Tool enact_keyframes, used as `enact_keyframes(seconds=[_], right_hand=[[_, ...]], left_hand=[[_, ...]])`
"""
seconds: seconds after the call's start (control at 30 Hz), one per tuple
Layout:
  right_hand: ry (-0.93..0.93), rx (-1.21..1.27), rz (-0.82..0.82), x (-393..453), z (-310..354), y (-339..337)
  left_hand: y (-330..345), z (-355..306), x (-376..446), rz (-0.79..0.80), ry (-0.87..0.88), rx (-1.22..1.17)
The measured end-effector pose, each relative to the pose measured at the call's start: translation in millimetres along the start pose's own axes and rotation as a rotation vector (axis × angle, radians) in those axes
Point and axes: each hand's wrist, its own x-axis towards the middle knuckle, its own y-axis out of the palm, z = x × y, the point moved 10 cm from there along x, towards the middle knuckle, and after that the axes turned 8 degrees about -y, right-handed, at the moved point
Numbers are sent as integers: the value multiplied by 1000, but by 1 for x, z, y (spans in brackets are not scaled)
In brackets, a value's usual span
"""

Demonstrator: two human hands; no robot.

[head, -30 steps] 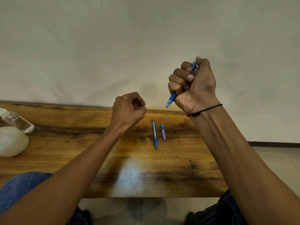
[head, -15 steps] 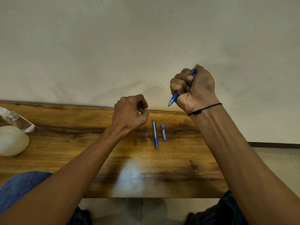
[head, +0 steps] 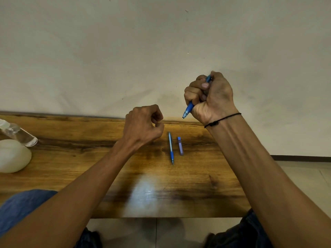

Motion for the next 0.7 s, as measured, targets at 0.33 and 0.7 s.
enact_keyframes(seconds=[0.33,0.7], right_hand=[[10,-24,6,-1,-4,1],[-7,-25,14,0,-1,2]], left_hand=[[1,-2,0,7,9,6],[1,-2,0,8,7,5]])
